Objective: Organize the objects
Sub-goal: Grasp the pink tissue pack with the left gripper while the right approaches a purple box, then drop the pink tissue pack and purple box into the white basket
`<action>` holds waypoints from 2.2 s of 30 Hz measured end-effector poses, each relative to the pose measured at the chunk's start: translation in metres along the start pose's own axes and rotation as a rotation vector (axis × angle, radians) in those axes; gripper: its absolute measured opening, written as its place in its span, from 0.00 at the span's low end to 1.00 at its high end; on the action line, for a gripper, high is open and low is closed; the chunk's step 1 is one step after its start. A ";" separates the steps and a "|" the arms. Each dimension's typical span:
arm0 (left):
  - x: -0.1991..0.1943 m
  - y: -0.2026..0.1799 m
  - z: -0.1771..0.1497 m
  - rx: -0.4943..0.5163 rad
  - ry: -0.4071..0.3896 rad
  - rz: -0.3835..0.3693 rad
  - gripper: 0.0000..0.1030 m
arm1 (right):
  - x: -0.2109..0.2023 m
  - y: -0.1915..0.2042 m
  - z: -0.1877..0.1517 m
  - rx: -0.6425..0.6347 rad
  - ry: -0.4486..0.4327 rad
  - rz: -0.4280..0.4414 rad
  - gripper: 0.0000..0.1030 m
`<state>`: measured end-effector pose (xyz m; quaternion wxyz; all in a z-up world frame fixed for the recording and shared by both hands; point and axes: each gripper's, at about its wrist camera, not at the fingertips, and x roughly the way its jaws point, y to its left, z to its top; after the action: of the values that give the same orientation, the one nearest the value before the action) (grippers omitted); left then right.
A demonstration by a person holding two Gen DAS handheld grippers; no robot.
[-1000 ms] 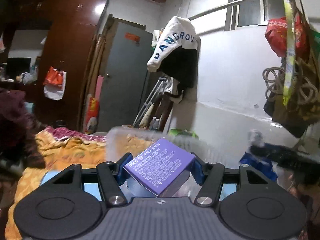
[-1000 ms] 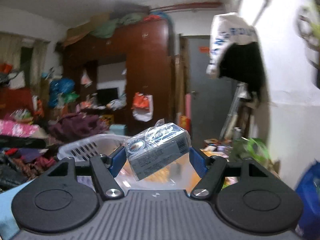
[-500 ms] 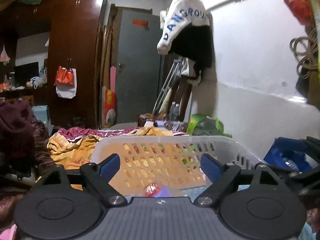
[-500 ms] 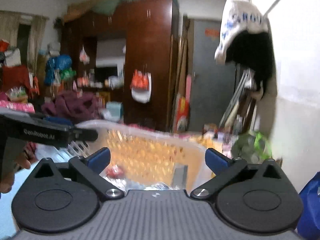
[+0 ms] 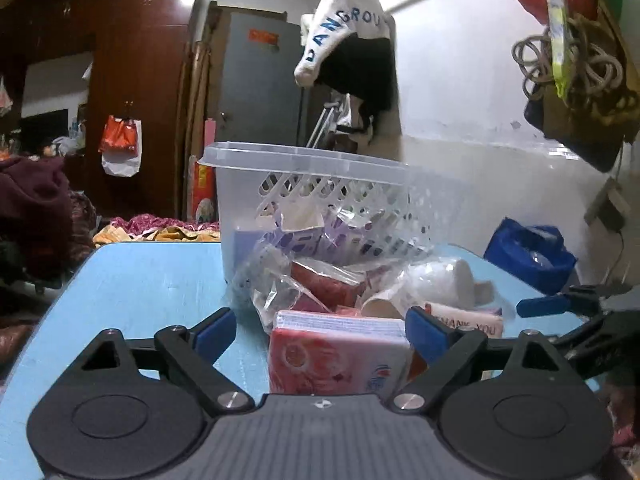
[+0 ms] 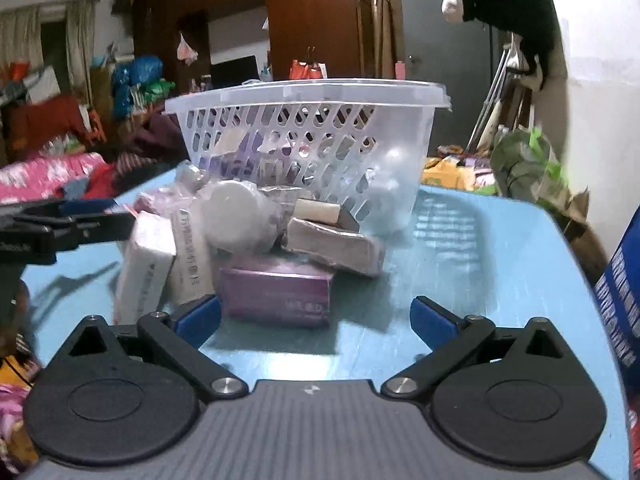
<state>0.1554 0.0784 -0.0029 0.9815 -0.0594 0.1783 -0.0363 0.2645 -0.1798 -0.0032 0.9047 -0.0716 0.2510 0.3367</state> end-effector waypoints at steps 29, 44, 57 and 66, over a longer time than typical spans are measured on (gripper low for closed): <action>-0.009 -0.036 -0.037 0.058 0.009 0.056 0.93 | 0.014 0.013 -0.001 -0.029 0.063 0.007 0.66; -0.020 -0.028 -0.049 0.058 -0.037 0.072 0.85 | 0.004 0.011 -0.004 -0.005 -0.023 0.017 0.66; -0.034 -0.011 -0.037 0.009 -0.141 0.053 0.85 | -0.033 -0.002 -0.006 0.041 -0.219 0.023 0.66; -0.003 0.001 0.077 -0.043 -0.201 -0.042 0.85 | -0.026 0.001 0.076 -0.083 -0.342 -0.035 0.66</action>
<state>0.1799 0.0876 0.0693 0.9919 -0.0877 0.0784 -0.0469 0.2779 -0.1717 0.0760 0.9362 -0.0547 0.0779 0.3383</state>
